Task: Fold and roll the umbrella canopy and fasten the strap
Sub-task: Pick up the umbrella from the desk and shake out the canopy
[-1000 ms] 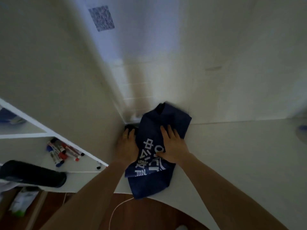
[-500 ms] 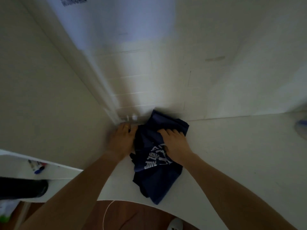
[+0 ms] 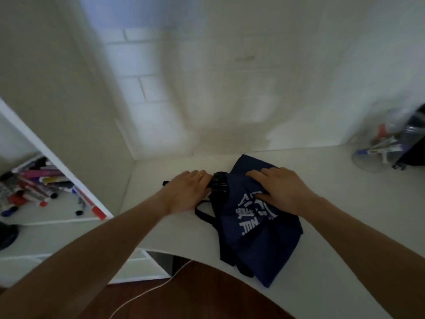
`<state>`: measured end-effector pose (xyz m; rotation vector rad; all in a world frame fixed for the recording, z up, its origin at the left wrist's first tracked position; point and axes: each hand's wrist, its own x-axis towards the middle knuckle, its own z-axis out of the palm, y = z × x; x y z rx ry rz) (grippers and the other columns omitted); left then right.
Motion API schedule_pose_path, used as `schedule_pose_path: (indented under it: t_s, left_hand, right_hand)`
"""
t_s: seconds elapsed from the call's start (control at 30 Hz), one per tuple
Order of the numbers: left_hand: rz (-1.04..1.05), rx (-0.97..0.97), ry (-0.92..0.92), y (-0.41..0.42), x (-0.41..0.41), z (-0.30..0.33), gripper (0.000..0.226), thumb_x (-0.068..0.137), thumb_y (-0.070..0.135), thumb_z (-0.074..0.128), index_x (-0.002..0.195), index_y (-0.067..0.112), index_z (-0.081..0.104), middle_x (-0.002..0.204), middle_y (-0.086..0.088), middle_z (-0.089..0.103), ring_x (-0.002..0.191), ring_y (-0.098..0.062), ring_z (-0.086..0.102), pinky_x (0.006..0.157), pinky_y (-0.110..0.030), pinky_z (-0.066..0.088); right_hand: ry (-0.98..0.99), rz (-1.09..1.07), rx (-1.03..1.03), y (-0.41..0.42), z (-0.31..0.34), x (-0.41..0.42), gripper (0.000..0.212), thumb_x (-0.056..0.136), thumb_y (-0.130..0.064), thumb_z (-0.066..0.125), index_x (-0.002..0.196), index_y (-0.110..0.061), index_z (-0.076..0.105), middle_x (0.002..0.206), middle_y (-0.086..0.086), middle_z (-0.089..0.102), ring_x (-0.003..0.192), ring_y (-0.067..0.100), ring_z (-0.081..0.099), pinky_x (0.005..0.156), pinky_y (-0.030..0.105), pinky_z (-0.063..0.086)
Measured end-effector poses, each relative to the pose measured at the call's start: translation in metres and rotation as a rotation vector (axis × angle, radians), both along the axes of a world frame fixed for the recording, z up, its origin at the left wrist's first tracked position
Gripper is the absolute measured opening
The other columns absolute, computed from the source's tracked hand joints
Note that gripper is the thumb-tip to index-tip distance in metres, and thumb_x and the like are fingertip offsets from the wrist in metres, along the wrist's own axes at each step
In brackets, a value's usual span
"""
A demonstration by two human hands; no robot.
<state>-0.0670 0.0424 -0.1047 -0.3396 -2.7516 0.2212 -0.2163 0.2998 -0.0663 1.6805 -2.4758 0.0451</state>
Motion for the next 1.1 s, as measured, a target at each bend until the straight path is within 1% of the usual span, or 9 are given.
schedule_pose_path:
  t_s: [0.1,0.27,0.43,0.63,0.8,0.87,0.93,1.03,1.1]
  left_hand:
    - [-0.051,-0.011,0.07,0.019,0.004,-0.011,0.031,0.103,0.031,0.046,0.101,0.004,0.061,0.084,-0.011,0.063,0.061,-0.027,0.06,0.045,-0.037,0.047]
    - [-0.111,0.015,0.18,0.065,0.026,-0.011,0.043,0.096,0.04,0.048,0.1,0.0,0.062,0.076,-0.013,0.068,0.041,-0.029,0.056,0.04,-0.023,0.028]
    - [-0.074,0.219,0.327,0.123,0.058,-0.009,0.052,0.1,0.044,0.047,0.122,-0.002,0.055,0.089,-0.016,0.072,0.061,-0.038,0.066,0.049,-0.033,0.041]
    - [-0.077,0.544,0.427,0.187,0.105,0.027,0.04,0.101,0.038,0.053,0.118,0.002,0.056,0.086,-0.016,0.072,0.068,-0.036,0.067,0.055,-0.037,0.047]
    - [-0.069,0.902,0.493,0.24,0.123,0.086,0.03,0.102,0.036,0.054,0.114,0.009,0.052,0.078,0.0,0.064,0.067,-0.025,0.062,0.057,-0.031,0.036]
    - [-0.086,1.129,0.452,0.26,0.125,0.106,0.024,0.102,0.036,0.054,0.112,0.014,0.051,0.075,0.003,0.061,0.061,-0.018,0.057,0.058,-0.03,0.038]
    - [-0.152,1.457,0.309,0.284,0.124,0.127,0.024,0.102,0.037,0.054,0.111,0.016,0.05,0.077,-0.002,0.061,0.053,-0.016,0.053,0.055,-0.032,0.043]
    - [-0.22,1.981,0.078,0.316,0.116,0.155,0.026,0.104,0.035,0.052,0.105,0.008,0.055,0.07,-0.008,0.055,0.044,-0.018,0.044,0.043,-0.028,0.04]
    - [-0.243,2.134,-0.012,0.326,0.105,0.165,0.038,0.105,0.039,0.048,0.098,0.003,0.055,0.065,-0.01,0.054,0.044,-0.02,0.046,0.045,-0.029,0.04]
  right_hand:
    - [0.101,-0.013,-0.009,0.026,-0.007,0.006,0.056,0.095,-0.053,0.05,0.144,-0.026,0.042,0.114,0.003,0.063,0.101,0.028,0.062,0.08,0.037,0.045]
    - [0.301,-0.081,-0.083,0.071,-0.009,0.03,0.055,0.089,-0.034,0.065,0.14,-0.022,0.049,0.116,0.009,0.065,0.101,0.035,0.06,0.085,0.043,0.044]
    - [0.376,-0.184,-0.267,0.111,0.015,0.086,0.053,0.082,-0.016,0.068,0.134,-0.018,0.056,0.128,0.013,0.063,0.117,0.039,0.056,0.101,0.051,0.04]
    - [0.422,-0.378,-0.46,0.151,0.103,0.158,0.037,0.081,-0.016,0.068,0.118,-0.019,0.071,0.12,0.013,0.064,0.111,0.039,0.055,0.093,0.046,0.043]
    - [0.417,-0.371,-0.661,0.173,0.198,0.199,0.031,0.081,-0.013,0.067,0.109,-0.023,0.076,0.125,0.006,0.062,0.121,0.031,0.051,0.099,0.044,0.043]
    - [0.352,-0.323,-0.825,0.178,0.227,0.214,0.038,0.08,-0.01,0.064,0.113,-0.023,0.075,0.134,0.004,0.059,0.13,0.03,0.046,0.107,0.044,0.04]
    - [0.272,-0.275,-1.021,0.183,0.243,0.235,0.037,0.085,-0.014,0.062,0.12,-0.024,0.07,0.141,0.002,0.055,0.137,0.024,0.041,0.114,0.033,0.031]
    - [0.347,-0.248,-1.314,0.195,0.233,0.267,0.022,0.094,-0.024,0.061,0.114,-0.021,0.068,0.126,-0.001,0.062,0.124,0.018,0.05,0.106,0.03,0.036]
    - [0.42,-0.293,-1.426,0.204,0.209,0.281,0.01,0.095,-0.02,0.061,0.102,-0.019,0.068,0.104,-0.004,0.064,0.104,0.02,0.057,0.092,0.036,0.045]
